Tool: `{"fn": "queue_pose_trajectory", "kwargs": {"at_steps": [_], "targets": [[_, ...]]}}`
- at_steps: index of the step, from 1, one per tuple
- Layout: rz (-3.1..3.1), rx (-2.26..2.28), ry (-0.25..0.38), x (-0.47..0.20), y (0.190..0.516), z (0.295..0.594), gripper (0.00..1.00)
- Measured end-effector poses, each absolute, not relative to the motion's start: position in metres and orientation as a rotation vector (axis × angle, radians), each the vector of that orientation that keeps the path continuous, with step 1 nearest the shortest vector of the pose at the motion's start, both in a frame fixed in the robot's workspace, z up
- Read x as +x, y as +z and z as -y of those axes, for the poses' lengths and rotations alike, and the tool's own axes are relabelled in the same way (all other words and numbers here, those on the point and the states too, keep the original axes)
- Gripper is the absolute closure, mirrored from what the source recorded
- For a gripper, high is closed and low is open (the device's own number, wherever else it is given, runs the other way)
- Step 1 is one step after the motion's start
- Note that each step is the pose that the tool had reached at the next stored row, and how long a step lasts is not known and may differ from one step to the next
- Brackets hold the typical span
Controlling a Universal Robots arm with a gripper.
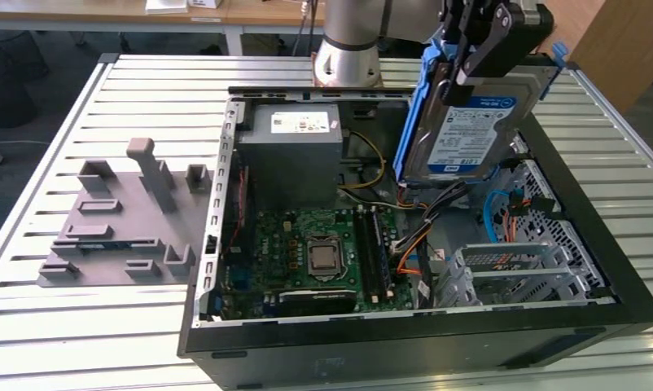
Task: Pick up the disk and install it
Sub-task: 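Insert the disk into the insertion slot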
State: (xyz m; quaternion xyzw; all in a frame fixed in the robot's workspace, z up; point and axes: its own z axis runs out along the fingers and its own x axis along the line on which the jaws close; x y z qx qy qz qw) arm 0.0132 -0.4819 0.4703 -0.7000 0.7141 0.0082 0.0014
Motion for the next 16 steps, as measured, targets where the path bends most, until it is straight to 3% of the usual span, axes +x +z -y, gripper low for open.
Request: {"fn": "queue_pose_trajectory", "kwargs": {"at_steps": [16], "targets": [[-2.242,-2.197,0.026,0.013,0.47,0.51,0.64]]}}
